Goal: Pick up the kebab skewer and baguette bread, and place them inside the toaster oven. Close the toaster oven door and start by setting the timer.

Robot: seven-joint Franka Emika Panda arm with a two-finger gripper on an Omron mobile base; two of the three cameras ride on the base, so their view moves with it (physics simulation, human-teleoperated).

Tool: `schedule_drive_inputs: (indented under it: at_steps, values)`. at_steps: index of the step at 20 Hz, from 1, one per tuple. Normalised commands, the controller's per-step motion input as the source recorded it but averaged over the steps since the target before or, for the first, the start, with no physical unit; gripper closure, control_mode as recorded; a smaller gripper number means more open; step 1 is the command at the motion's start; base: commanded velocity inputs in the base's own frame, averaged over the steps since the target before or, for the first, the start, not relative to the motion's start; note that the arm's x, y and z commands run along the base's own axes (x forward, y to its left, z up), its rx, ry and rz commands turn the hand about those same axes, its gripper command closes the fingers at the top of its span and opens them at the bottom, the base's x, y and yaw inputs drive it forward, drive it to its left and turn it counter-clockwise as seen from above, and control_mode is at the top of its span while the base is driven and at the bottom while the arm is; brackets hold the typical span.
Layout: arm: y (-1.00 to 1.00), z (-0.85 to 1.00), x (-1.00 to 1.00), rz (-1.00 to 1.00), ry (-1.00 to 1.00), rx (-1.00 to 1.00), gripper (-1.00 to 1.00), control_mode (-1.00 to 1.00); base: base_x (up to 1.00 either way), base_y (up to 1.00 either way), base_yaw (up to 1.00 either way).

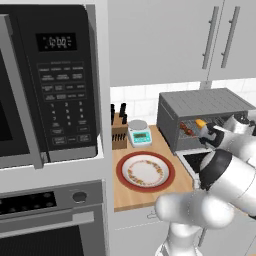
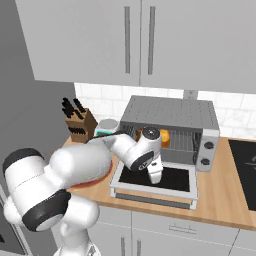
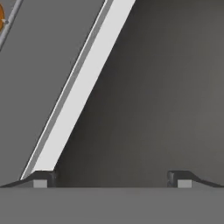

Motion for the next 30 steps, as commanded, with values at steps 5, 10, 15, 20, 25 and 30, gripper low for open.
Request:
schedule_drive_inputs:
  at_steps: [5,10,15,20,25,30]
  values:
    - [-0.02,0.46,-0.97,0.34,0.01,-0.01,-1.0,-1.0,0.0,0.0,0.0]
    - [-0.01,0.4,-0.77,0.57,0.23,-0.18,-1.0,-1.0,0.0,0.0,0.0]
    - [0.0,-0.18,-0.77,0.47,0.13,-0.29,-1.0,-1.0,0.0,0.0,0.0]
    - [-0.02,-0.63,-0.05,0.24,0.07,-0.12,-1.0,-1.0,0.0,0.0,0.0]
    - [0.0,-0.36,0.53,0.07,0.0,0.0,-1.0,-1.0,0.0,0.0,0.0]
    - [-0.06,-0.43,0.17,0.1,0.03,-0.03,-1.0,-1.0,0.0,0.0,0.0]
